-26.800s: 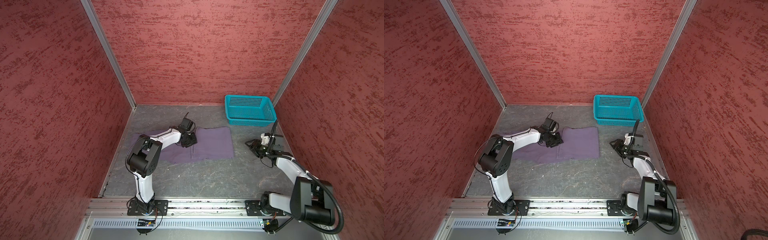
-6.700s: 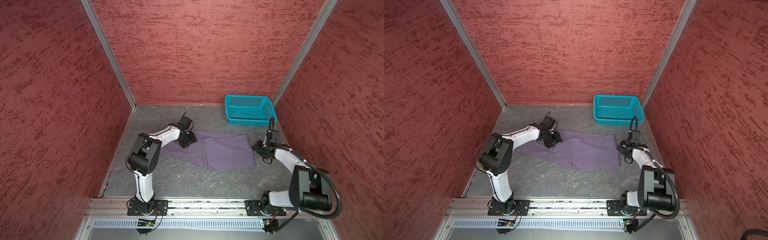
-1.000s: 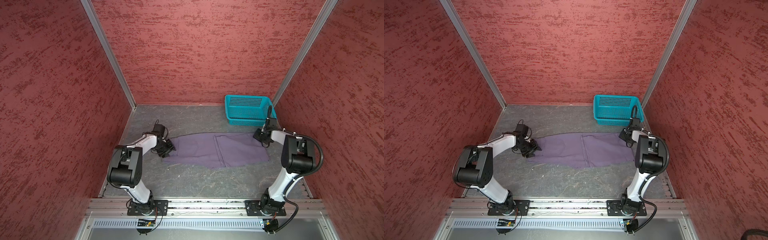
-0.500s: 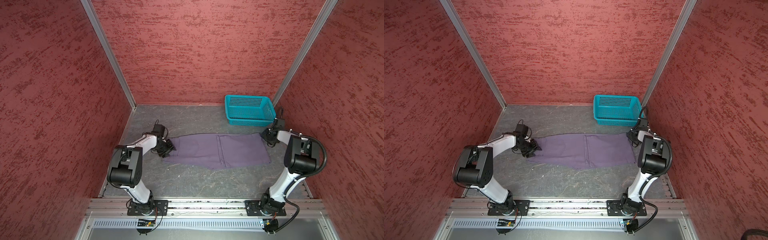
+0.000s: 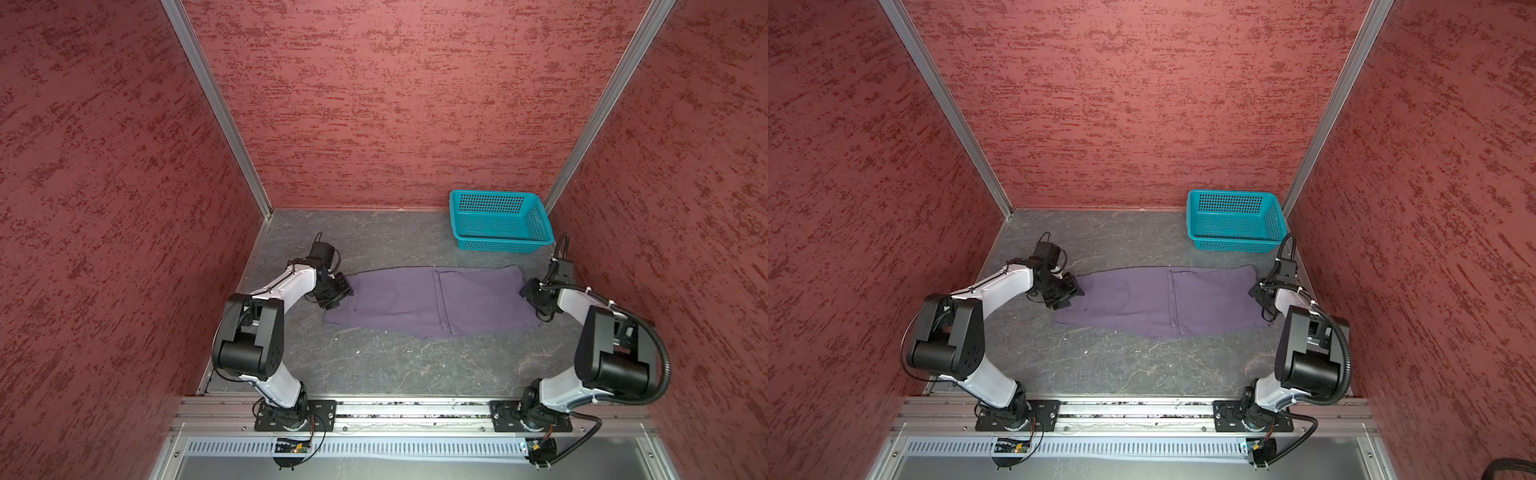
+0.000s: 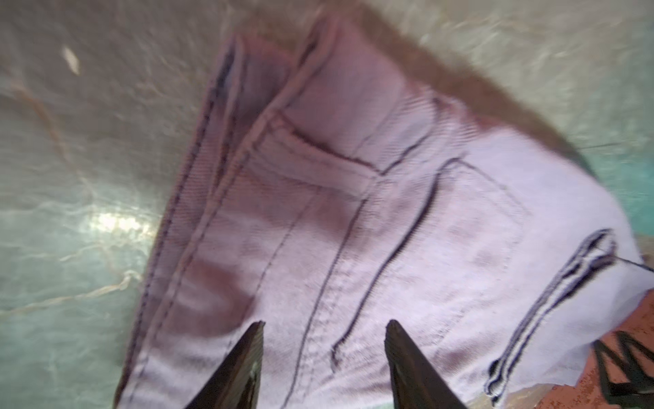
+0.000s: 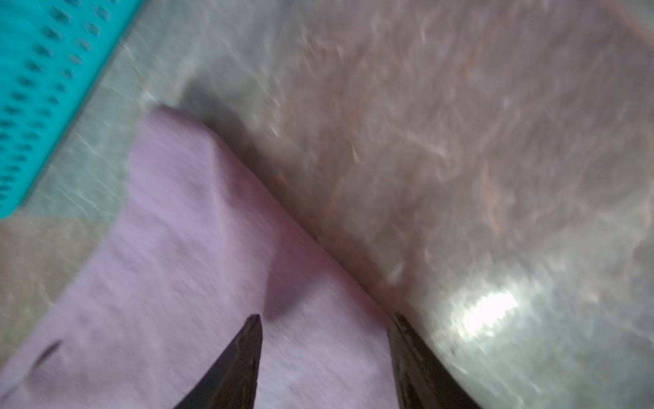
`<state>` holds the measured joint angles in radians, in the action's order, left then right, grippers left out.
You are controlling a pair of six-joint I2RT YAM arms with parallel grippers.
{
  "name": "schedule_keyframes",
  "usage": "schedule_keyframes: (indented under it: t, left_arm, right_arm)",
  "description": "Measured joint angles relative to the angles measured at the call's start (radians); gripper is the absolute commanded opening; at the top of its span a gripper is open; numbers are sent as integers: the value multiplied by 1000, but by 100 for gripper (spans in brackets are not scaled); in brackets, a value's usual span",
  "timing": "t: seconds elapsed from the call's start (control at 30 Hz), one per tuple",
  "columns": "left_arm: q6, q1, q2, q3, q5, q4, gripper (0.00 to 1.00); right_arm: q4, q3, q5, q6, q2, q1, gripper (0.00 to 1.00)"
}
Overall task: Fold and stack the trousers
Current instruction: Smooth out the trousers at the center of the table.
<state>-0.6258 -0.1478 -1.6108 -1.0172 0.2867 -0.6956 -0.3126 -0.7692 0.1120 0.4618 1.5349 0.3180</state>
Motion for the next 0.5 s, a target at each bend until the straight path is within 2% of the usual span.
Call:
schedule_keyframes:
  t: [0.27, 0.5]
  left_arm:
    - [6, 14, 137, -28, 3, -23, 58]
    - [11, 41, 187, -12, 6, -45, 59]
  right_arm:
    - [14, 33, -4, -7, -5, 0, 61]
    - [5, 25, -32, -7, -2, 13, 73]
